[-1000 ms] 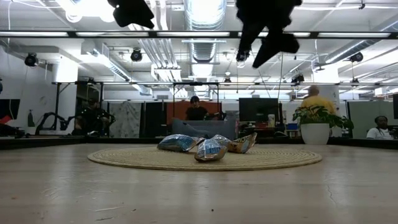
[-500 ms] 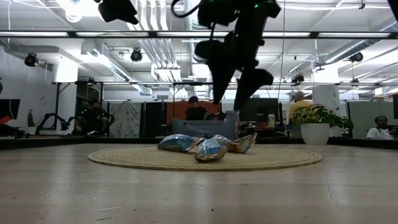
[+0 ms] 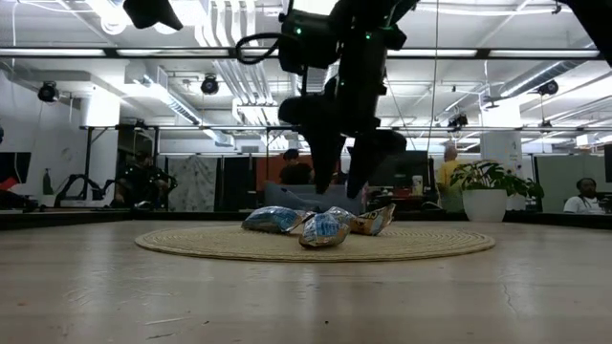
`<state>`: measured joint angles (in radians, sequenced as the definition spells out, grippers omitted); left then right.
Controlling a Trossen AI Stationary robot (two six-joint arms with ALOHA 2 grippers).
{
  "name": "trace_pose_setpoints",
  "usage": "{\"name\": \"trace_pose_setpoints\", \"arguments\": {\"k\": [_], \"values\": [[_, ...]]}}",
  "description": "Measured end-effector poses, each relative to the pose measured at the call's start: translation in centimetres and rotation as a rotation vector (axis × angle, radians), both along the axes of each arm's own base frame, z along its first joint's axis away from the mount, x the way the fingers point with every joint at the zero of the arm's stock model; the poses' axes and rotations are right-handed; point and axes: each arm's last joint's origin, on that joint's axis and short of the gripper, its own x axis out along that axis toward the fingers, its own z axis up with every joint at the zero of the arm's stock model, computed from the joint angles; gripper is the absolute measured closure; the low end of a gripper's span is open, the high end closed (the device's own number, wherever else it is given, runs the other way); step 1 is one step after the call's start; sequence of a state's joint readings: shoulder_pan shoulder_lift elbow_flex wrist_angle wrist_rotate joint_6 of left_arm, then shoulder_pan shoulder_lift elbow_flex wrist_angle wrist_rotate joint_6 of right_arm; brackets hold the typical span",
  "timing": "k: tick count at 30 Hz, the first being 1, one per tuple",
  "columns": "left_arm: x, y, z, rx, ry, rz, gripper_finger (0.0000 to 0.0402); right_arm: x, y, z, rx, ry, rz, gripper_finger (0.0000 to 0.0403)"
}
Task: Pick and place Granola Bars by type
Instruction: Put the yellow granola bar into the right black bin
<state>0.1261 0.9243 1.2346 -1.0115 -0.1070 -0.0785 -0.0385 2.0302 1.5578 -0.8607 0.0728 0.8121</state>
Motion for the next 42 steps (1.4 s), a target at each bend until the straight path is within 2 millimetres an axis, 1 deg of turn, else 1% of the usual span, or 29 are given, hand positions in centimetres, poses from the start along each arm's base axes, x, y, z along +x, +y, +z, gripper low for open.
{"name": "trace_pose_setpoints", "arguments": {"k": [6,13,21,24,27,31,42], "values": [[-0.6,-0.1,0.2,-0.002,-0.018,0.004,0.0401,-0.3,-0.7,-0.6,0.006,0.023,-0.028,0.0146],[-0.7,-0.1,0.3,-0.001,-0.023,0.003,0.0401,-0.3,-1.1,-0.8,0.013,0.014,-0.021,0.0156],[-0.8,-0.1,0.2,-0.002,-0.014,0.002,0.0401,0.2,-1.0,-3.3,0.073,0.063,-0.012,0.0168],[-0.9,-0.1,0.1,-0.004,-0.001,0.001,0.0401,0.2,-1.0,-3.9,0.077,0.078,-0.015,0.0173],[-0.9,-0.1,0.1,-0.003,-0.002,0.001,0.0401,0.2,-1.0,-3.9,0.077,0.081,-0.016,0.0181],[-0.9,-0.1,0.1,-0.003,-0.002,0.001,0.0401,0.2,-1.2,-3.9,0.077,0.081,-0.019,0.0209],[-0.9,-0.1,0.1,-0.003,-0.002,0.001,0.0401,0.2,-1.2,-3.9,0.076,0.079,-0.016,0.0329]]}}
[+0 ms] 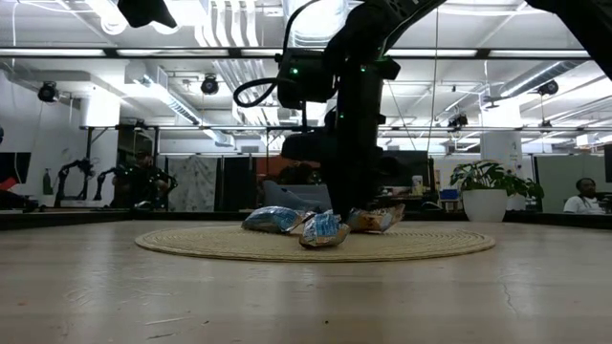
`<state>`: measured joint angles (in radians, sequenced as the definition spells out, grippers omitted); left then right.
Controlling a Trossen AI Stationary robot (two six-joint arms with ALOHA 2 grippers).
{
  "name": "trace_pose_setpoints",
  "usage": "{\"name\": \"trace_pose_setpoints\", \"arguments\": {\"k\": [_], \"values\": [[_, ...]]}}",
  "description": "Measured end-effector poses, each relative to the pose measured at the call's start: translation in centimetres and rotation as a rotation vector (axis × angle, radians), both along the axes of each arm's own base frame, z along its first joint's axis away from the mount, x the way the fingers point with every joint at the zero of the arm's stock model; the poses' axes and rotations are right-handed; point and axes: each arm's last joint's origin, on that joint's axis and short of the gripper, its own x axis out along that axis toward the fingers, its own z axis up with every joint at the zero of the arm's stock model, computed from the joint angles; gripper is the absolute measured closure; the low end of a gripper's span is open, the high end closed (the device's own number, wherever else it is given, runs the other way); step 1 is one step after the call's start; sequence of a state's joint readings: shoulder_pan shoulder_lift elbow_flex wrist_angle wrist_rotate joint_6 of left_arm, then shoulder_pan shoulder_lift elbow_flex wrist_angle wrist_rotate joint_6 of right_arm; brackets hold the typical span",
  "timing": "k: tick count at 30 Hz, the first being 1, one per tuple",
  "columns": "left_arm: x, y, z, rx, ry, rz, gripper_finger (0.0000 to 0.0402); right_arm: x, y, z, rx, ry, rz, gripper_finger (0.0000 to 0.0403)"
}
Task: Pick and place Granola Bars by type
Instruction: Put the yellow granola bar into the right black bin
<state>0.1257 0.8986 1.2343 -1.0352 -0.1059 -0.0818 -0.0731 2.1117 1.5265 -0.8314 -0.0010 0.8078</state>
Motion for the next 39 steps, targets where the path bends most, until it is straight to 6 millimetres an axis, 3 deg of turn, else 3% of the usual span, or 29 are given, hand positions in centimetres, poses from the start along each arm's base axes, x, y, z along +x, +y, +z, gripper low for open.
{"name": "trace_pose_setpoints", "arguments": {"k": [6,13,20,25,30,33,39], "values": [[0.0,0.0,0.0,0.0,-0.001,0.0,0.0401,0.0,0.0,0.1,-0.001,0.0,0.0,0.0368],[0.0,0.0,0.0,0.0,-0.002,0.001,0.0401,-0.4,0.1,1.7,-0.005,0.014,0.046,0.0373],[0.0,0.0,0.0,-0.001,-0.004,0.002,0.0401,-2.3,0.8,8.4,0.021,0.029,0.239,0.0374],[-0.1,0.0,0.0,-0.001,-0.005,0.001,0.0401,-5.4,3.5,14.7,0.016,-0.021,0.493,0.0374],[-0.1,0.0,0.0,0.0,-0.004,0.0,0.0401,-9.2,6.7,19.5,-0.014,-0.127,0.661,0.0374],[-0.1,0.0,0.0,0.0,-0.004,0.001,0.0401,-11.5,8.4,21.6,-0.013,-0.199,0.698,0.0374],[0.0,0.0,0.0,0.001,-0.005,0.0,0.0401,-15.0,11.4,23.6,0.011,-0.275,0.758,0.0374]]}}
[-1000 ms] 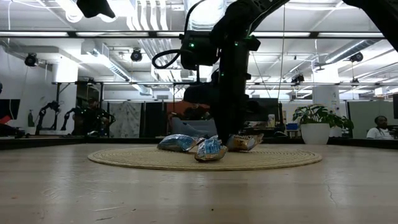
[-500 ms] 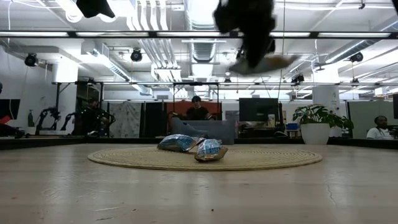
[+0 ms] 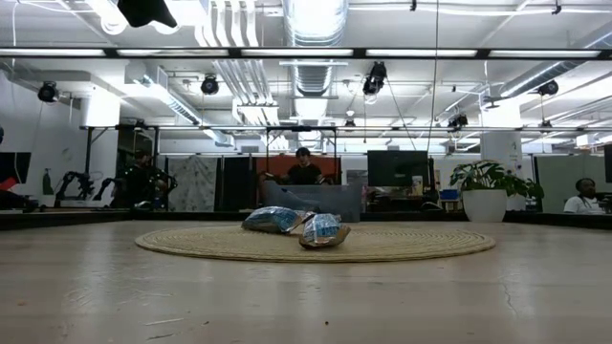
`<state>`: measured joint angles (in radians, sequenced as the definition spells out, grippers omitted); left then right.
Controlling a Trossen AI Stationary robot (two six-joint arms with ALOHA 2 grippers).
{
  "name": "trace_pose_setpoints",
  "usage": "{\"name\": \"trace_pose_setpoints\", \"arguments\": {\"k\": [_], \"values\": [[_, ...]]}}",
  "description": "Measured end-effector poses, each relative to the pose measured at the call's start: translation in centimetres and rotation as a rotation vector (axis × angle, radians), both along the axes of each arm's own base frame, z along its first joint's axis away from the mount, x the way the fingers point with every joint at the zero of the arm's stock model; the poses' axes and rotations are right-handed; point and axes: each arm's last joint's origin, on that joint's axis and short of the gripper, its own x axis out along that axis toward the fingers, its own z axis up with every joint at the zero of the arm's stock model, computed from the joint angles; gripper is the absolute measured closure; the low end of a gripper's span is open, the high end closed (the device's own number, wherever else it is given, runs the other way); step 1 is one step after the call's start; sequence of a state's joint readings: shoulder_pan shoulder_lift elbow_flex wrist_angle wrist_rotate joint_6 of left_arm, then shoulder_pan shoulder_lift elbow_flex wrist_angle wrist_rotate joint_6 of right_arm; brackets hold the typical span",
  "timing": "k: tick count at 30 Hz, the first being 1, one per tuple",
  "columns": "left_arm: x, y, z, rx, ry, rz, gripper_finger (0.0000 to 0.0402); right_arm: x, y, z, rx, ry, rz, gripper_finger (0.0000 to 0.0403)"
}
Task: Pick and place Granola Bars by type
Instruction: Put the yellow granola bar into the right black bin
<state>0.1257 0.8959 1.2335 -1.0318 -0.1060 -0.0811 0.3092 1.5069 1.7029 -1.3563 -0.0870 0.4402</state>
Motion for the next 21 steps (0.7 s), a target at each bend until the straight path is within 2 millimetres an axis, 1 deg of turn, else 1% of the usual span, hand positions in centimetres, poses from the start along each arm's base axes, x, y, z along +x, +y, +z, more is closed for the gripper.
{"name": "trace_pose_setpoints", "arguments": {"k": [7,13,16,21], "values": [[0.0,0.0,0.0,0.003,-0.001,-0.003,0.0401,-2.6,4.0,0.4,0.033,0.006,0.183,0.0374],[0.0,0.0,0.0,-0.006,-0.003,0.006,0.0401,-4.9,8.1,0.0,0.128,0.087,0.376,0.0374],[0.1,0.0,0.0,-0.012,-0.003,0.01,0.0401,-6.1,9.6,-0.3,0.161,0.144,0.372,0.0374],[0.1,0.0,0.0,-0.019,-0.003,0.016,0.0401,-7.6,11.3,-0.5,0.202,0.212,0.277,0.0374]]}}
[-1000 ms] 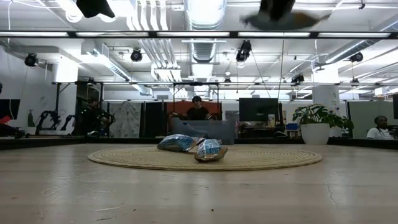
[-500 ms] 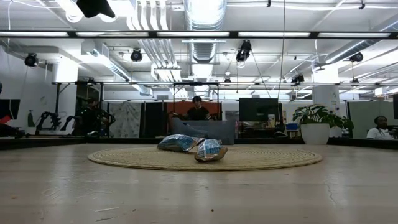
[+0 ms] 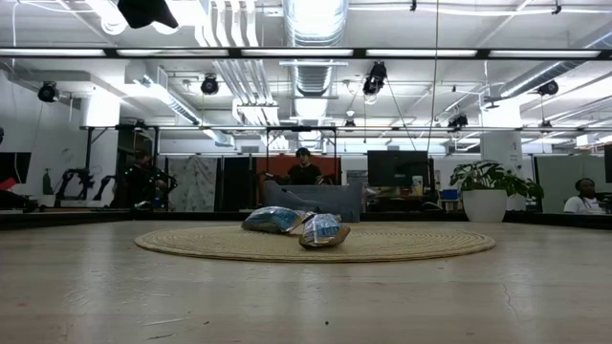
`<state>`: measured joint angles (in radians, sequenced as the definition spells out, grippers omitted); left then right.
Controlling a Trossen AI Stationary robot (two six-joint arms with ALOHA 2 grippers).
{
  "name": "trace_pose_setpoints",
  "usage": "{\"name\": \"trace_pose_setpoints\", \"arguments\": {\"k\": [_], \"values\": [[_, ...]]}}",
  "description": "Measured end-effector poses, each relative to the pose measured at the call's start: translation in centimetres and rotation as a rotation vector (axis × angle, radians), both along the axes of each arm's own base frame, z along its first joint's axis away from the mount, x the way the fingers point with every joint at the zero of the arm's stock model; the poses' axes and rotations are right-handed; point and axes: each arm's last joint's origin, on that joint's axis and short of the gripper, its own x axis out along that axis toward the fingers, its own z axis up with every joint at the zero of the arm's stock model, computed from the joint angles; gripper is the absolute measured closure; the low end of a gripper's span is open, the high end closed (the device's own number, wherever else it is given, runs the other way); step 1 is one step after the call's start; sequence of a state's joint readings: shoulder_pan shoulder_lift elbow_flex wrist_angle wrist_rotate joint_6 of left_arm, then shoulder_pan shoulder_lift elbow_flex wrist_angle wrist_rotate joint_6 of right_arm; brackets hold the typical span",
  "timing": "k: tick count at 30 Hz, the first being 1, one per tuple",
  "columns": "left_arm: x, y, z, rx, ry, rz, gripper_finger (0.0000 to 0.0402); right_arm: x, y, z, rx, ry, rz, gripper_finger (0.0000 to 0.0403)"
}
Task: Pick and place Granola Bars by type
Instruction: Put the yellow granola bar into the right black bin
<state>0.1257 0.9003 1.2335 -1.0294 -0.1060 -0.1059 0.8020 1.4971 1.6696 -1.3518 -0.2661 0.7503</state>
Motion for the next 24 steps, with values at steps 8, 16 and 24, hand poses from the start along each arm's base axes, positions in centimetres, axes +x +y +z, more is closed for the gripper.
{"name": "trace_pose_setpoints", "arguments": {"k": [8,16,24], "values": [[0.2,0.0,0.0,0.0,0.001,0.0,0.0401,-1.7,2.9,-1.9,-0.017,0.064,0.013,0.0374],[0.3,0.0,0.0,0.001,-0.007,0.0,0.0401,-4.0,5.6,-5.0,-0.149,0.079,0.313,0.0374],[0.5,0.1,0.0,-0.009,-0.016,0.009,0.0401,-4.7,5.8,-7.2,-0.247,0.115,0.466,0.0374]]}}
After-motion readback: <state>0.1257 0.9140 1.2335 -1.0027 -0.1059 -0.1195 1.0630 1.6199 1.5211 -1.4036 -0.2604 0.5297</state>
